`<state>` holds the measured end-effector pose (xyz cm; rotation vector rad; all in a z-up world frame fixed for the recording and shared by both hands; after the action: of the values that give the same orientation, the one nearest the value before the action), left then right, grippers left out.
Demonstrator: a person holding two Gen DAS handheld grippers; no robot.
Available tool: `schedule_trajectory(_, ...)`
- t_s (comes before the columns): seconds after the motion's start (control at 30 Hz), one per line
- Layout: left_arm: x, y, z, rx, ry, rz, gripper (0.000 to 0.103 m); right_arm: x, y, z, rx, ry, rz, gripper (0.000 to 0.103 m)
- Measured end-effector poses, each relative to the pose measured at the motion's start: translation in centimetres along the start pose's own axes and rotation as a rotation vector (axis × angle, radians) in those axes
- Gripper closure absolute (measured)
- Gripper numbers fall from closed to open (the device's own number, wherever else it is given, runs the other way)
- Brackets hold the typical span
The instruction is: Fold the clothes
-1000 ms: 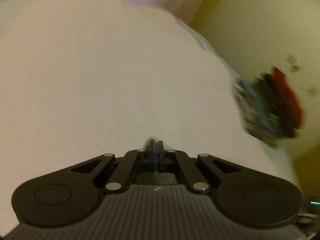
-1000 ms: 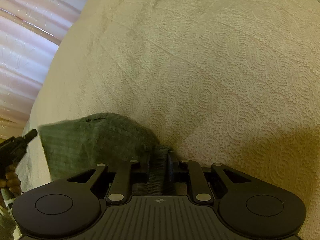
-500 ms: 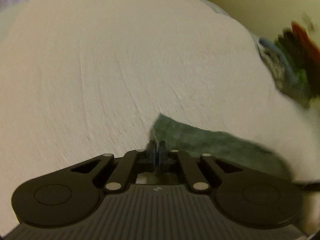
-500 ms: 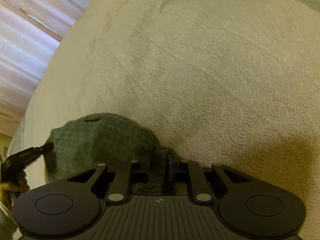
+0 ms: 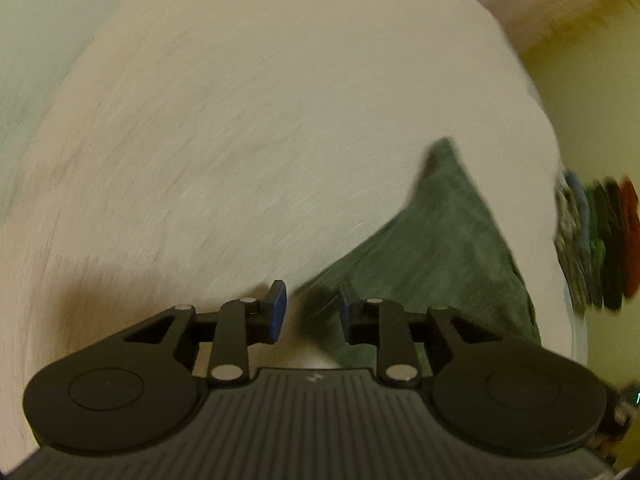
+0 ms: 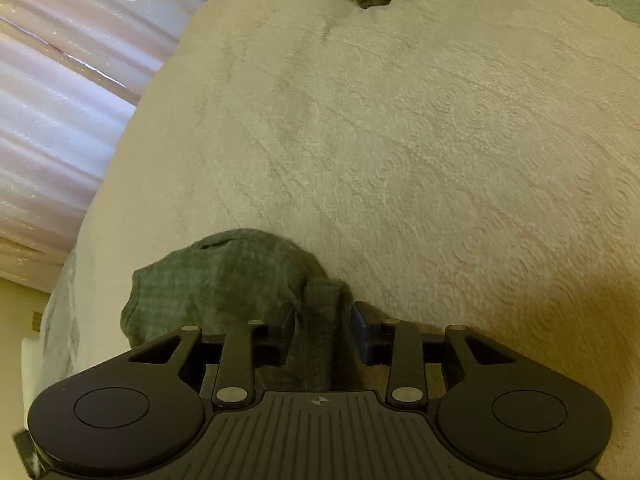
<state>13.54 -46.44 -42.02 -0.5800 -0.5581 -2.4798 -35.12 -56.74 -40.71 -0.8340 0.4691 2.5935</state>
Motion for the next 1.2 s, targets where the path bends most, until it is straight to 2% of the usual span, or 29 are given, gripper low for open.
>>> schedule_trajectory(0.1,-1.0,-1.1,-1.1,0.010,-0.115,0.152,0.081,0.2,-0.5,0.4,0.002,-0.008,0.004,0.068)
schedule_trajectory(0.13,-0.7,-1.5,-1.6,0.010,-0.137,0.167,0.093,0.3,-0.6,0.6,0.006,-0.010,0.000,0.068)
schedule_trajectory(0.17,-0.3,-1.6,-1.8,0.020,-0.124,0.156,0.102,0.4,-0.7,0.7,0.011,-0.013,-0.004,0.068)
schedule_trajectory(0.27,0.6,-1.7,-1.5,0.063,-0.047,0.097,0.102,0.6,-0.8,1.4,0.038,-0.022,-0.004,0.068)
schedule_trajectory(0.4,3.1,-1.3,-0.1,0.119,0.195,-0.190,0.100,1.0,-0.6,2.5,0.061,-0.012,0.004,0.068)
schedule_trajectory(0.43,4.0,-1.1,0.0,0.139,0.270,-0.267,0.096,1.1,-0.6,2.7,0.059,-0.003,0.005,0.068)
schedule_trajectory(0.5,4.0,-0.7,1.0,0.175,0.288,-0.288,0.095,1.0,-0.8,2.9,0.038,0.028,0.026,0.068)
schedule_trajectory(0.67,3.5,-0.5,3.8,0.233,0.168,-0.099,0.095,0.8,-1.6,2.2,-0.060,0.102,0.066,0.069)
schedule_trajectory(0.73,3.6,-1.6,5.0,0.232,0.123,-0.051,0.095,1.0,-1.4,1.4,-0.073,0.104,0.062,0.069)
schedule_trajectory(0.83,3.5,-3.7,6.7,0.230,0.096,0.001,0.095,1.2,-0.4,0.2,-0.081,0.138,0.029,0.069)
schedule_trajectory(0.87,3.3,-4.6,7.3,0.230,0.092,0.022,0.095,1.2,-0.1,-0.1,-0.086,0.140,0.026,0.072)
schedule_trajectory(0.9,3.1,-5.5,7.8,0.228,0.090,0.044,0.095,1.1,0.2,-0.3,-0.091,0.143,0.033,0.093)
schedule_trajectory(1.03,2.5,-8.8,9.9,0.228,0.111,0.104,0.095,0.7,0.7,-0.3,-0.093,0.157,0.094,0.101)
schedule_trajectory(1.1,2.3,-10.0,10.8,0.236,0.125,0.123,0.095,0.6,1.0,0.7,-0.020,0.122,0.148,0.102)
schedule_trajectory(1.2,2.3,-11.5,11.7,0.254,0.140,0.137,0.095,1.7,1.8,1.6,0.033,0.098,0.123,0.102)
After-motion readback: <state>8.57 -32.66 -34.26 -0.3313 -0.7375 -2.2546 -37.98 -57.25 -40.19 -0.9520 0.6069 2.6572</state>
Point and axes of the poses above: each gripper's, at about its wrist camera, not at the fingertips, and z roughly against the way its jaws point, x to its right, y to its top, the point moved 2 cm from there along -z, roughly the way its jaws point, and after that the axes turned 8 degrees about -z, right-handed, at the moved point
